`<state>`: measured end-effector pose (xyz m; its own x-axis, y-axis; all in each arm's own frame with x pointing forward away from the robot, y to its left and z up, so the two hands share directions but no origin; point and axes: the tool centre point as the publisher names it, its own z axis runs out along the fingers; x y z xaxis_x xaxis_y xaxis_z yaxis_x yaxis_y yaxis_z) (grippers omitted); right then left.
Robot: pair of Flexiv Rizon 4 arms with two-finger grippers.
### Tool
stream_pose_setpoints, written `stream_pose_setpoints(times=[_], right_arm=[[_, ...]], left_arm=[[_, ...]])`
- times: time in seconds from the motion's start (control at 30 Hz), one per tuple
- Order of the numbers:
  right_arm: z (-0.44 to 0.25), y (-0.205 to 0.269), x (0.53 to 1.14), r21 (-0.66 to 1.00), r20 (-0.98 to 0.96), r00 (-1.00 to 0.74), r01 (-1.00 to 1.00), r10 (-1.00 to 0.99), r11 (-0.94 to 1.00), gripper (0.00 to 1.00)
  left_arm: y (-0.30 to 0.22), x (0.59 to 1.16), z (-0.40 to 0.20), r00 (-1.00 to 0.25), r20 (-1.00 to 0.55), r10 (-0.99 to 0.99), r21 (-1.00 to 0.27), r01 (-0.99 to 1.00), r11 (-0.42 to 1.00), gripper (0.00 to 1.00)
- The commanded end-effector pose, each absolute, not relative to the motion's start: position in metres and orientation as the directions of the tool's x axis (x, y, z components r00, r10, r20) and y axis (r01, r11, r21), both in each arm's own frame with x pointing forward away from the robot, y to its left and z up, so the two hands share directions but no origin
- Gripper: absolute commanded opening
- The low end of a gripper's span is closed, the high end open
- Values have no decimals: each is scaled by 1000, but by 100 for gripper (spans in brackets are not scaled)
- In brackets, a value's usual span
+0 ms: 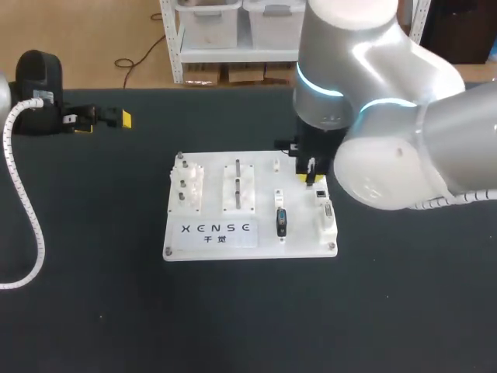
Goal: Insert the USB connector, Ethernet cable, and multi-pin plug into their matching sockets one by one.
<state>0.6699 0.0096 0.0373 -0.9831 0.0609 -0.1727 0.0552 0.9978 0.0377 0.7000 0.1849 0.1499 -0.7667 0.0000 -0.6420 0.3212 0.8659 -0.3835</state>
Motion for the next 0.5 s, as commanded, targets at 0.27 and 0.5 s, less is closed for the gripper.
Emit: stream_pose_setpoints(times=[0.27,0.5], right_arm=[[26,-5,667,11,-186,-980,67,67,998,0],[23,-9,671,3,-188,-980,73,72,997,0]], left_arm=[[185,700,150,-767,-642,0,-384,321,866,100],[185,700,150,-767,-642,0,-384,321,866,100]])
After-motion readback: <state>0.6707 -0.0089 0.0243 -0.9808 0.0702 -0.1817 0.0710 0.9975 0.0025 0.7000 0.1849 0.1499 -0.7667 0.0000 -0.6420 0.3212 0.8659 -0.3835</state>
